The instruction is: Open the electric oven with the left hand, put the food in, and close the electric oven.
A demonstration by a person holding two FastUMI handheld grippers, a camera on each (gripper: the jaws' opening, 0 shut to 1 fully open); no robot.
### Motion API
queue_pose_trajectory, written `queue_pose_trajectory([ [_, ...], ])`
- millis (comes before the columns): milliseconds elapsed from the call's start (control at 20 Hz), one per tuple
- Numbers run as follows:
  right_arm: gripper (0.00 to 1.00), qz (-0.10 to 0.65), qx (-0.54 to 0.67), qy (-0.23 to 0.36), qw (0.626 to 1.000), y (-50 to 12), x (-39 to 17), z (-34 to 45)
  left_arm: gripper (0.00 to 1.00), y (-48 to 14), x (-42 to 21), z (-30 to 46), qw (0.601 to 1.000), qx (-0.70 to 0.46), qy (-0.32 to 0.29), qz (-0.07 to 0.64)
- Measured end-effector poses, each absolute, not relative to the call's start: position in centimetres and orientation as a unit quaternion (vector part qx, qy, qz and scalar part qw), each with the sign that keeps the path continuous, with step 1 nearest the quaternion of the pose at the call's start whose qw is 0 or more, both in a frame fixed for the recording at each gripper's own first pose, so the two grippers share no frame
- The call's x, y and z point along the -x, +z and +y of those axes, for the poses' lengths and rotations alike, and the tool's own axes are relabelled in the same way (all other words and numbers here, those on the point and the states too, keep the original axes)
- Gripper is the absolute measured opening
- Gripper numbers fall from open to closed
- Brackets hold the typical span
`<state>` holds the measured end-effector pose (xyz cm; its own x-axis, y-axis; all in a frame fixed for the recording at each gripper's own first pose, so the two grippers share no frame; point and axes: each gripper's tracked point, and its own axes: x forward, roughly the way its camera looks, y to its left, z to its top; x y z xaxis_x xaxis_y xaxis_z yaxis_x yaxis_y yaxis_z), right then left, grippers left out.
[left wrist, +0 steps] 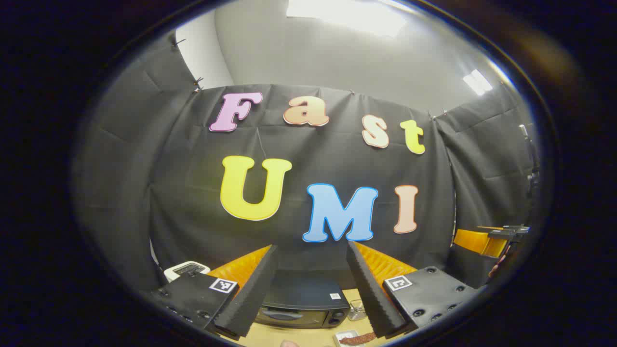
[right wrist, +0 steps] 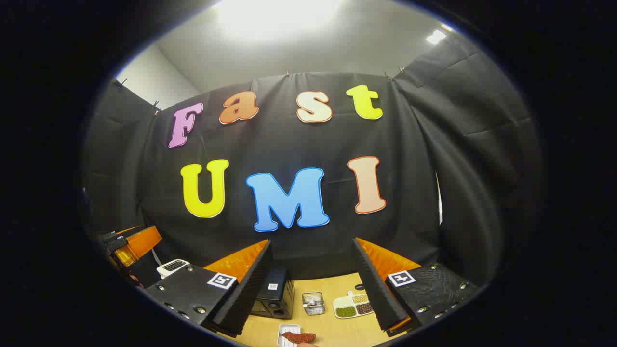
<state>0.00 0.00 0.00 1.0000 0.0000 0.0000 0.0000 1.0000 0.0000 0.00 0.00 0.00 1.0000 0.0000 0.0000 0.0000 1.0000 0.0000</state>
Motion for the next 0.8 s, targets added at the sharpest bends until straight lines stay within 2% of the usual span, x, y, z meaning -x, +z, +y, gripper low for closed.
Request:
queue_pose_trajectory([
  [50, 0.98, -0.001, 0.0, -0.001, 1.0, 0.08, 0.0, -0.02, 0.99, -0.06, -0.14, -0.13, 1.0, -0.002, -0.002, 0.001],
  [550, 0.98, 0.004, 0.001, -0.004, 1.0, -0.46, -0.27, 0.28, 0.99, -0.52, -0.34, -0.01, 1.0, -0.006, -0.001, 0.016],
  [600, 0.98, 0.004, 0.001, -0.005, 1.0, -0.52, -0.11, 0.25, 0.92, -0.47, -0.39, -0.06, 1.0, -0.007, -0.001, 0.016],
  [750, 0.98, 0.006, 0.005, -0.005, 1.0, -0.61, 0.08, 0.18, 0.92, -0.6, -0.3, -0.08, 1.0, -0.008, -0.001, 0.018],
  [800, 0.98, 0.005, 0.006, -0.005, 1.0, -0.56, 0.1, 0.21, 0.99, -0.5, -0.22, -0.1, 1.0, -0.007, 0.0, 0.017],
])
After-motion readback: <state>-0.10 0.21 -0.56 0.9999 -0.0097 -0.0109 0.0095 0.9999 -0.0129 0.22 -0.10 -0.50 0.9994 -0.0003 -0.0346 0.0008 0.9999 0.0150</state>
